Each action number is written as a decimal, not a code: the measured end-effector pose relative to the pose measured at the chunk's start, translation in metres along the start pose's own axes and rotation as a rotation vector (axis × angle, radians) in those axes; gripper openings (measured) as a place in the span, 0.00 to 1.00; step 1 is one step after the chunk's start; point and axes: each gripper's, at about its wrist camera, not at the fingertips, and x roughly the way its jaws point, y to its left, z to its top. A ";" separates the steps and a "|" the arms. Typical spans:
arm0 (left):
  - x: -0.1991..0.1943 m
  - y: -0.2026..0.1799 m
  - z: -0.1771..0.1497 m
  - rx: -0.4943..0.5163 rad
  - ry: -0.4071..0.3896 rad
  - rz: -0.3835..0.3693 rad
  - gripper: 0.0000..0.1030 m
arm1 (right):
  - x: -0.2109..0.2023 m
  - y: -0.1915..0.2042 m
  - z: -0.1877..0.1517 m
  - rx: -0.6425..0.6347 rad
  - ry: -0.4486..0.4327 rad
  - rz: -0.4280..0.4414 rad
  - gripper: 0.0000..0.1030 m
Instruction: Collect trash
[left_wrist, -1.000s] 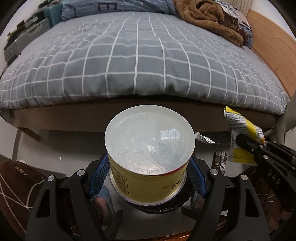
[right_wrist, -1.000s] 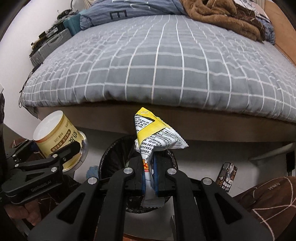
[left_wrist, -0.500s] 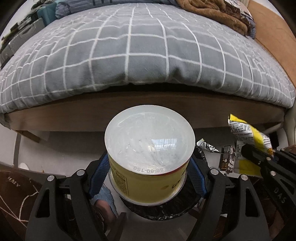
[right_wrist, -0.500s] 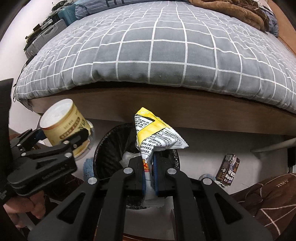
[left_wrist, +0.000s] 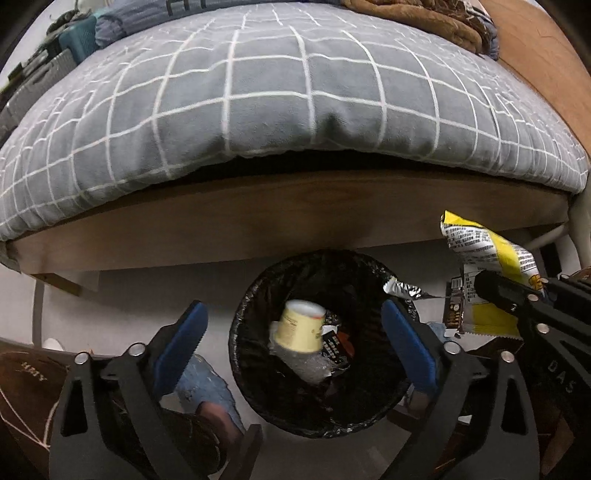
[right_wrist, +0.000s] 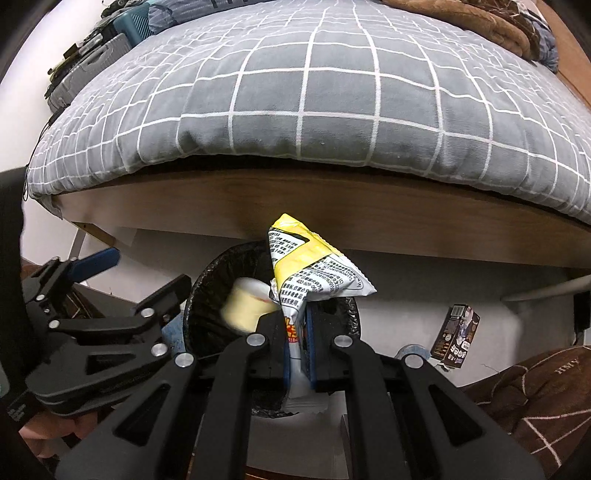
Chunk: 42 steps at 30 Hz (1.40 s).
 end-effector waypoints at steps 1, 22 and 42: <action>-0.001 0.002 0.000 -0.002 0.000 -0.001 0.93 | 0.001 0.001 0.001 -0.001 0.002 0.002 0.06; -0.027 0.057 0.000 -0.103 -0.025 0.011 0.94 | 0.032 0.038 0.008 -0.047 0.048 0.026 0.26; -0.138 0.041 0.030 -0.108 -0.201 -0.012 0.94 | -0.102 0.011 0.027 0.023 -0.225 -0.088 0.93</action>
